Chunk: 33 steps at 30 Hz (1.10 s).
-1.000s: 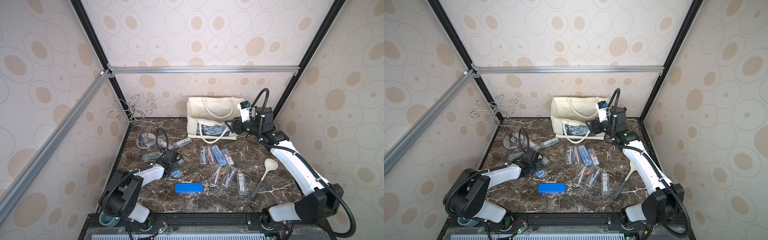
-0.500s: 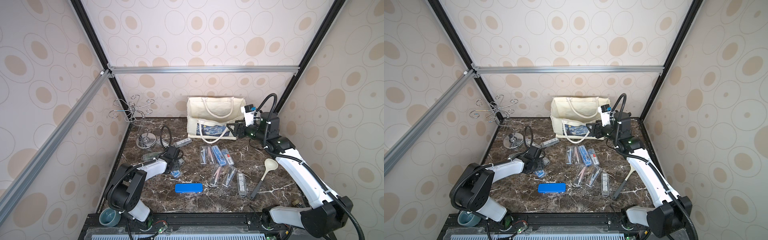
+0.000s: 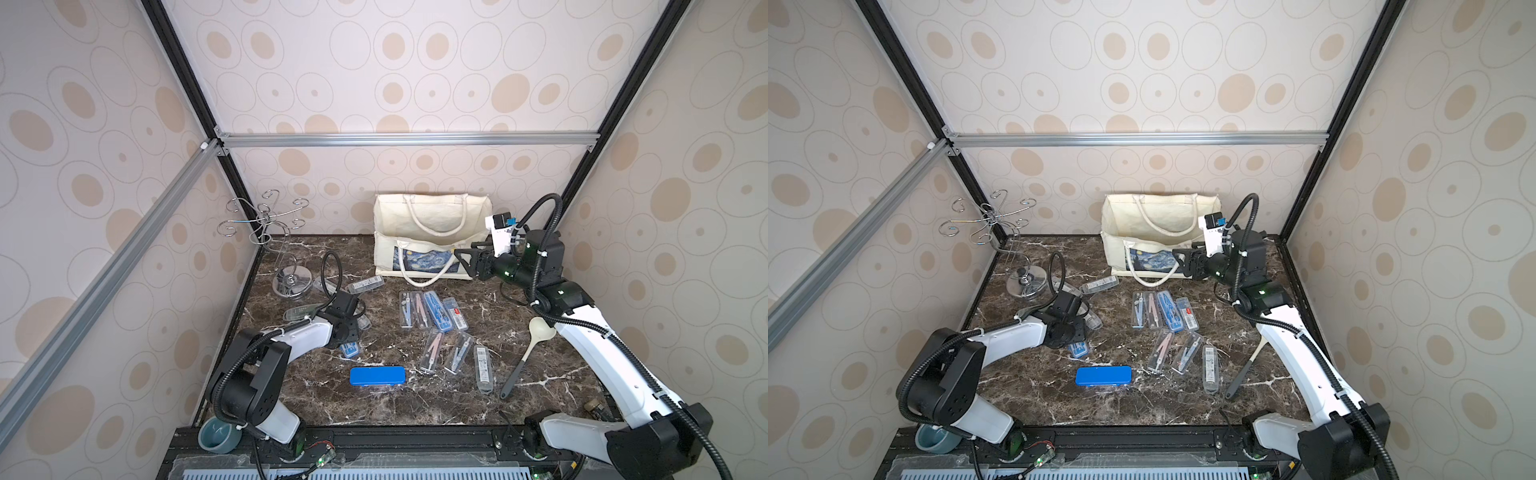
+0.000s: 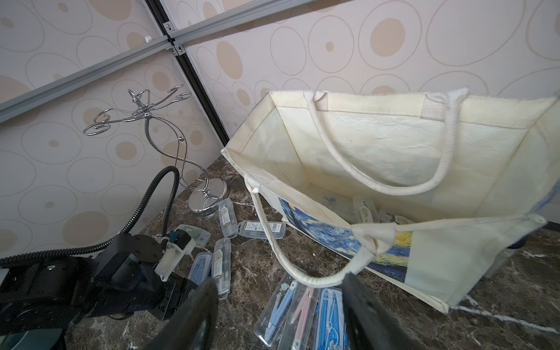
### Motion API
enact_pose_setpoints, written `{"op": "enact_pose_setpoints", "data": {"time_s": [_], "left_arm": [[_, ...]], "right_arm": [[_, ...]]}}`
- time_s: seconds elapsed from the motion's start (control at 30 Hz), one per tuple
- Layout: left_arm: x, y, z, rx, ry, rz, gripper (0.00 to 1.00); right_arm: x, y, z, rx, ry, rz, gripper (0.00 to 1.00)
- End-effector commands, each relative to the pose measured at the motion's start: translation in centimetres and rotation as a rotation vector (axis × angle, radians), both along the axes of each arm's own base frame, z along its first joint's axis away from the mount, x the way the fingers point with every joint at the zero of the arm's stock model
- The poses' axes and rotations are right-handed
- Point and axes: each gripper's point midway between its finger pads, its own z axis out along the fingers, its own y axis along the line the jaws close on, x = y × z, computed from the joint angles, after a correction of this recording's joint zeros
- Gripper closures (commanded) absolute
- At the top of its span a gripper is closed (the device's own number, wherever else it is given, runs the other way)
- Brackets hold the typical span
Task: Put the compass set into the canvas bag
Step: Pick up the compass set at the center of the board.
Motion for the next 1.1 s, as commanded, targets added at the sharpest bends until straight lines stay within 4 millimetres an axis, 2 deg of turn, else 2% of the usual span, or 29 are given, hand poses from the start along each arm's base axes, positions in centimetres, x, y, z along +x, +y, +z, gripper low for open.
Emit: {"op": "enact_pose_setpoints", "data": {"time_s": [0.0,0.07,0.13,0.2,0.3,0.5,0.63,1.07], "left_arm": [[-3.5,0.5,-2.7,0.009,0.148,-0.017,0.36],[-3.4,0.4,-3.1,0.0,0.145,-0.018,0.34],[-3.4,0.2,-3.4,-0.002,0.151,-0.025,0.22],[-3.4,0.3,-3.8,0.01,0.162,-0.028,0.21],[-3.5,0.6,-4.3,0.046,0.184,-0.029,0.22],[-3.6,1.2,-4.7,0.114,0.195,-0.024,0.34],[-2.9,0.9,-4.1,0.103,0.145,-0.023,0.37],[-1.1,0.0,-1.3,0.052,-0.022,-0.059,0.39]], "right_arm": [[0.1,0.3,0.1,0.028,-0.004,0.016,0.34],[0.1,0.4,0.1,0.037,0.0,0.021,0.34],[0.1,0.4,0.1,0.043,0.005,0.024,0.34],[0.0,0.5,0.0,0.045,0.008,0.027,0.34],[-0.2,0.5,0.1,0.05,0.007,0.032,0.34],[-0.3,0.6,0.1,0.067,0.008,0.036,0.33],[-0.3,1.1,-0.3,0.083,0.03,0.064,0.34],[-0.3,1.9,-2.1,0.102,0.1,0.104,0.33]]}}
